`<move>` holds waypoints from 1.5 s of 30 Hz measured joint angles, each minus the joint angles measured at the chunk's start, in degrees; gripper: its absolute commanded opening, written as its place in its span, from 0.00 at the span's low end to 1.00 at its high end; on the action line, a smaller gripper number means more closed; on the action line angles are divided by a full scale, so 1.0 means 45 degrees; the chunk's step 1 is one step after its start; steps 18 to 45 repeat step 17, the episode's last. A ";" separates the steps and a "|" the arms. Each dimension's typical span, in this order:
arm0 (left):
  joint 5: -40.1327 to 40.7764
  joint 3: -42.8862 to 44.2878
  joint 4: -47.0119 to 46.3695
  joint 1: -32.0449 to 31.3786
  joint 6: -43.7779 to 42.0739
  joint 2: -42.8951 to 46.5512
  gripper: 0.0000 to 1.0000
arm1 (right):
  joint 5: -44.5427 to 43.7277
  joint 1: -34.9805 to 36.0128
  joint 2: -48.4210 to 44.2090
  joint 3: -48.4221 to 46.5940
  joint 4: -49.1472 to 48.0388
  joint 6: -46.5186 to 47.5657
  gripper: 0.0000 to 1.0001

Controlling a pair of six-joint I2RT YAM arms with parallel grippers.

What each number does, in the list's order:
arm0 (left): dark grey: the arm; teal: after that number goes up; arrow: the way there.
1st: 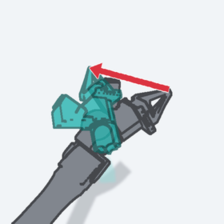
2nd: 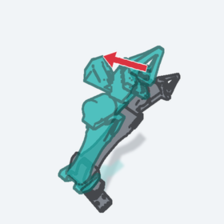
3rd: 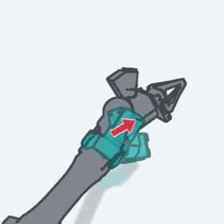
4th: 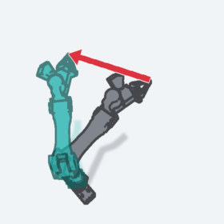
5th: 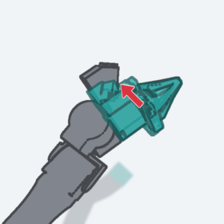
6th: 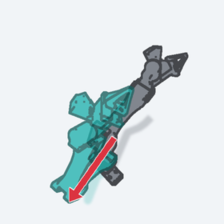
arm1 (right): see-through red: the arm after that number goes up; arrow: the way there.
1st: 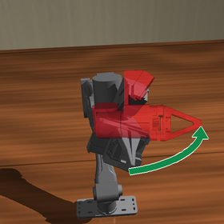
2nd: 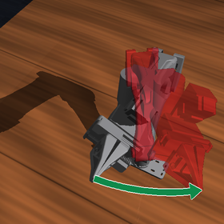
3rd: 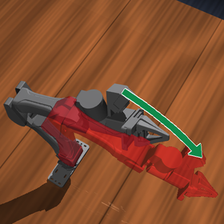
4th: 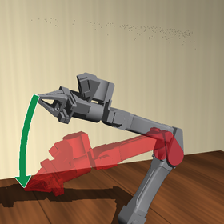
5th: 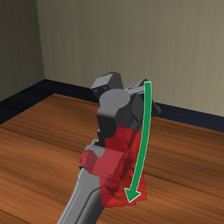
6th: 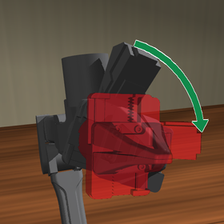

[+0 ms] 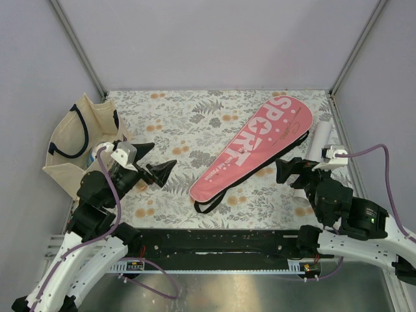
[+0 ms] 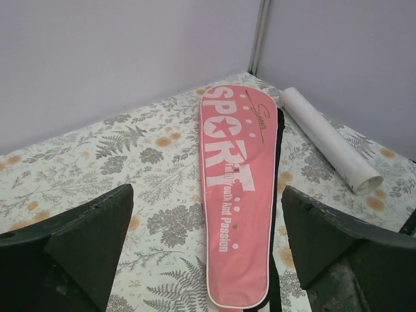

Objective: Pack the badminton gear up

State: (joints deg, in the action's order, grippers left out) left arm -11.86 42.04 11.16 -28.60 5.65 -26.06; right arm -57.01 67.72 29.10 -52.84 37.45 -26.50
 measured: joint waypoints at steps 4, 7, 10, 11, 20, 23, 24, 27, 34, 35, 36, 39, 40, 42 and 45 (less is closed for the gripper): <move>0.0233 -0.0578 -0.0306 0.0000 -0.0039 0.0622 0.99 | -0.0126 0.0000 -0.0185 0.0165 -0.0068 0.0170 0.99; 0.0321 -0.0738 -0.0214 0.0000 0.0063 0.0602 0.99 | -0.0136 0.0005 -0.0194 0.0253 -0.0063 0.0287 0.99; 0.0364 -0.0738 -0.0204 0.0000 0.0170 0.0607 0.99 | -0.0136 0.0000 -0.0223 0.0253 -0.0068 0.0389 1.00; 0.0364 -0.0738 -0.0209 0.0000 0.0199 0.0607 0.99 | -0.0131 0.0000 -0.0238 0.0253 -0.0073 0.0413 0.99; 0.0364 -0.0733 -0.0170 0.0000 0.0355 0.0607 0.99 | -0.0121 0.0000 -0.0291 0.0253 -0.0078 0.0510 0.99; 0.0364 -0.0733 -0.0170 0.0000 0.0355 0.0607 0.99 | -0.0121 0.0000 -0.0291 0.0253 -0.0078 0.0510 0.99; 0.0364 -0.0733 -0.0170 0.0000 0.0355 0.0607 0.99 | -0.0121 0.0000 -0.0291 0.0253 -0.0078 0.0510 0.99; 0.0364 -0.0733 -0.0170 0.0000 0.0355 0.0607 0.99 | -0.0121 0.0000 -0.0291 0.0253 -0.0078 0.0510 0.99; 0.0364 -0.0733 -0.0170 0.0000 0.0355 0.0607 0.99 | -0.0121 0.0000 -0.0291 0.0253 -0.0078 0.0510 0.99; 0.0364 -0.0733 -0.0170 0.0000 0.0355 0.0607 0.99 | -0.0121 0.0000 -0.0291 0.0253 -0.0078 0.0510 0.99; 0.0364 -0.0733 -0.0170 0.0000 0.0355 0.0607 0.99 | -0.0121 0.0000 -0.0291 0.0253 -0.0078 0.0510 0.99; 0.0364 -0.0733 -0.0170 0.0000 0.0355 0.0607 0.99 | -0.0121 0.0000 -0.0291 0.0253 -0.0078 0.0510 0.99; 0.0364 -0.0733 -0.0170 0.0000 0.0355 0.0607 0.99 | -0.0121 0.0000 -0.0291 0.0253 -0.0078 0.0510 0.99; 0.0364 -0.0733 -0.0170 0.0000 0.0355 0.0607 0.99 | -0.0121 0.0000 -0.0291 0.0253 -0.0078 0.0510 0.99; 0.0364 -0.0733 -0.0170 0.0000 0.0355 0.0607 0.99 | -0.0121 0.0000 -0.0291 0.0253 -0.0078 0.0510 0.99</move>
